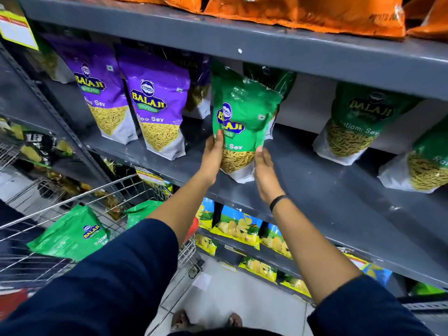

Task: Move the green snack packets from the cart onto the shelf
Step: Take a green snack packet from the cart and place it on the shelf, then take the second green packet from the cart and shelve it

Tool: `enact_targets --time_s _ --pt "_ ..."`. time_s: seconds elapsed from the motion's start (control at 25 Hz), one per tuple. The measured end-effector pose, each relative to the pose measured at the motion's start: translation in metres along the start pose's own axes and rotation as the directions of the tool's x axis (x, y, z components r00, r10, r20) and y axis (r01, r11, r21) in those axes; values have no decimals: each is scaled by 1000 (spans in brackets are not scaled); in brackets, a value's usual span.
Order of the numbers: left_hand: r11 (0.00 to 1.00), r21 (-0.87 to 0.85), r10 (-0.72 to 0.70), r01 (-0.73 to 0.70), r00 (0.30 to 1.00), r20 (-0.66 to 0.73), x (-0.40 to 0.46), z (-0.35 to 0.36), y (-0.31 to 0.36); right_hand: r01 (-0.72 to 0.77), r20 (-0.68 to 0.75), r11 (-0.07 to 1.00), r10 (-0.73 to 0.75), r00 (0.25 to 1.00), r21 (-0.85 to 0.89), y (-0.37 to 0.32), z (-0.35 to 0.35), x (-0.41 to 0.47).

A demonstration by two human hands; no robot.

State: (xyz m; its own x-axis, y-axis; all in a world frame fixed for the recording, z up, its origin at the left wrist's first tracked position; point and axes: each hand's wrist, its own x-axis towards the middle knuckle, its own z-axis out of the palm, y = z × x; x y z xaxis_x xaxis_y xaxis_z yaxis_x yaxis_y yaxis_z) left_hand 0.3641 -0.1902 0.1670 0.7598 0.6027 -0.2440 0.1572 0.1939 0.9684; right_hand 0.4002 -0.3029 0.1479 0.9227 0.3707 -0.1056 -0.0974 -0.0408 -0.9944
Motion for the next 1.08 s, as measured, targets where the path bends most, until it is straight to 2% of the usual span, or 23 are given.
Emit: enact_targets --time_s 0.12,0.2,0.28,0.36,0.44,0.52,0.6,0.64,0.72,0.8,0.84,0.92,1.0,1.08 --pt "999 -22 27 -28 999 -38 -4 4 -10 -75 -8 997 75 997 22 1 -5 23" --pt "999 -24 29 -29 999 -25 -3 0 -11 -69 -58 995 73 996 69 1 -5 25" --pt "999 7 40 -40 997 -61 -3 -14 -16 -16 -203 990 45 978 142 8 5 14" --pt "996 44 89 -83 980 -177 -8 -39 -29 78 -411 974 16 911 211 17 20 -7" --pt "990 56 143 -132 928 -344 -16 -82 -51 167 -509 978 -82 857 123 32 49 -30" --pt "994 73 107 -83 882 -459 -25 -134 -84 187 -420 982 -185 888 -37 53 85 -50" --pt "987 116 -31 109 847 -531 -35 -199 -121 161 -218 969 -201 955 -187 76 133 -68" --pt "963 153 -105 221 833 -543 -40 -224 -140 142 -88 952 -171 981 -271 84 153 -73" --pt "871 252 -241 422 814 -529 -50 -276 -173 41 196 907 46 980 -418 107 199 -78" --pt "786 302 -371 539 803 -466 -50 -316 -203 -70 366 832 316 875 -550 143 238 -73" --pt "741 330 -432 584 792 -432 -43 -332 -219 -140 373 788 430 822 -600 166 255 -68" --pt "698 367 -496 615 785 -371 -25 -349 -248 -352 263 692 617 742 -631 205 270 -62" --pt "683 384 -537 621 783 -313 -7 -356 -267 -564 120 652 701 702 -506 234 278 -55" --pt "664 380 -585 644 764 -272 12 -362 -289 -661 109 626 755 647 -413 271 288 -44"
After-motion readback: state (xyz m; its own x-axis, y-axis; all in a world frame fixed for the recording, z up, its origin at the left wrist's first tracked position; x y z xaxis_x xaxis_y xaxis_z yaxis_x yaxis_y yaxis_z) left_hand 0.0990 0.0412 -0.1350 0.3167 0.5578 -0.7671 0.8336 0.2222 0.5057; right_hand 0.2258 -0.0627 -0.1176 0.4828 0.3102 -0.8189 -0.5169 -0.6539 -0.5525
